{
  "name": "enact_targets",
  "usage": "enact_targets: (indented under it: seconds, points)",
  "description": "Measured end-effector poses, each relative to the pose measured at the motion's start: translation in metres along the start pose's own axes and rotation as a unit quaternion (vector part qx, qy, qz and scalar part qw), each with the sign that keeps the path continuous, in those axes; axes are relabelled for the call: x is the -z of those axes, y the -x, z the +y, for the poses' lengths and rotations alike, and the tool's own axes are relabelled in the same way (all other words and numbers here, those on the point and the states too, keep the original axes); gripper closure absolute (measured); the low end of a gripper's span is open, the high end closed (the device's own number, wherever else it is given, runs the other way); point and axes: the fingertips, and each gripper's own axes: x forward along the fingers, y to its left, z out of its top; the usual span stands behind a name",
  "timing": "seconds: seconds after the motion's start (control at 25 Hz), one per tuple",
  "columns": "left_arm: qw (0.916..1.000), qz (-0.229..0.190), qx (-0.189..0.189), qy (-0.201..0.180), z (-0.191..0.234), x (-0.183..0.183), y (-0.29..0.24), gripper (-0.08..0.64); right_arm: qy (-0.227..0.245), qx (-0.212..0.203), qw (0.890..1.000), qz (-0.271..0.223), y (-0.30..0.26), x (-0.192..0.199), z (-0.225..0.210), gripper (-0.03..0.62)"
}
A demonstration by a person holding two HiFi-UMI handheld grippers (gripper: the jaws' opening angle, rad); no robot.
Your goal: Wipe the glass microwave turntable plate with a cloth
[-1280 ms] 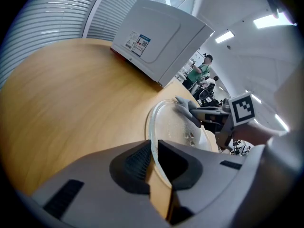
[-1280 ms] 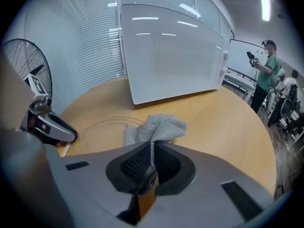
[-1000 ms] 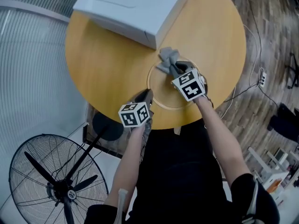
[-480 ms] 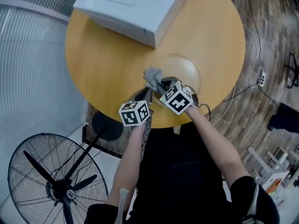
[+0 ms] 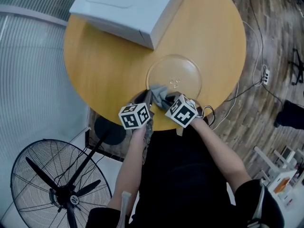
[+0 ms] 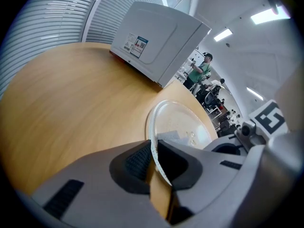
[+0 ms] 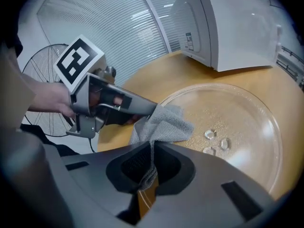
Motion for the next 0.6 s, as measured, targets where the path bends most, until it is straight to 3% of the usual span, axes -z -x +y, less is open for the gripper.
enact_targets:
  seconds: [0.2, 0.6]
  points:
    - [1.0, 0.0, 0.001, 0.001, 0.0, 0.0, 0.0, 0.518, 0.009, 0.003, 1.0, 0.019, 0.012, 0.025, 0.0, 0.57]
    - [1.0, 0.001, 0.003, -0.001, 0.0, 0.0, 0.001, 0.518, -0.06, 0.065, 0.996, 0.01, 0.059, 0.069, -0.045, 0.569]
